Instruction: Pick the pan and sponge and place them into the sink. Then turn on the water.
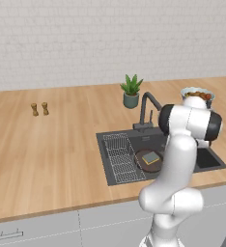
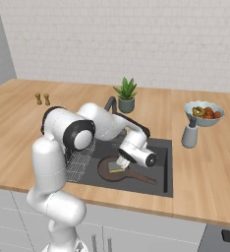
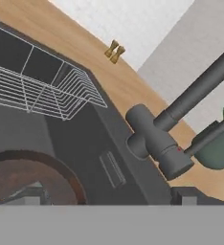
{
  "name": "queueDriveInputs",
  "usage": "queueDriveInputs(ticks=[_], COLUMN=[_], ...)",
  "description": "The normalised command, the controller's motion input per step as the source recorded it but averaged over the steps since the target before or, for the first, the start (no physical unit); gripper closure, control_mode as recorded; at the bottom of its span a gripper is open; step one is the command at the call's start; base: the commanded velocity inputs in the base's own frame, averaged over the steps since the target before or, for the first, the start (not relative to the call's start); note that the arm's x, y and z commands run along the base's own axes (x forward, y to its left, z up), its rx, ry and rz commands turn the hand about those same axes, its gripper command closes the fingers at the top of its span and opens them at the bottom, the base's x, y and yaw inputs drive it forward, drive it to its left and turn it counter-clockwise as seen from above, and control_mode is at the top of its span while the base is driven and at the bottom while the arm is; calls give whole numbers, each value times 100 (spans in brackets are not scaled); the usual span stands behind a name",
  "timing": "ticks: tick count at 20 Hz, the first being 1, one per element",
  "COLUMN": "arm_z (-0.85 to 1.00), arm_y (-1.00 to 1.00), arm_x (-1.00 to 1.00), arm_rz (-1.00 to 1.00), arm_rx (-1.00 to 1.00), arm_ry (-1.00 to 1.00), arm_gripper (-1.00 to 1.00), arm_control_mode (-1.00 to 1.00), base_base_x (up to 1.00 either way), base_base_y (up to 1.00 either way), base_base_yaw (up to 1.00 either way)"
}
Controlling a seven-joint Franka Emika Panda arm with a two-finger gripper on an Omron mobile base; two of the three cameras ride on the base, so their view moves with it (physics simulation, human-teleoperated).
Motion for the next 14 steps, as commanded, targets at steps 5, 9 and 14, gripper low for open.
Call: queueDriveInputs(ticks=[5, 9, 14], arm_z=[48, 35, 6], arm_y=[-7, 0, 0], arm_x=[-12, 0, 0], arm_rz=[-8, -3, -2], arm_rx=[35, 34, 29], arm_ry=[11, 19, 11], arm_gripper=[-100, -100, -100], arm_control_mode=[-100, -100, -100], base_base_x=[0, 0, 0], base_base_y=[0, 0, 0], base_base_yaw=[0, 0, 0])
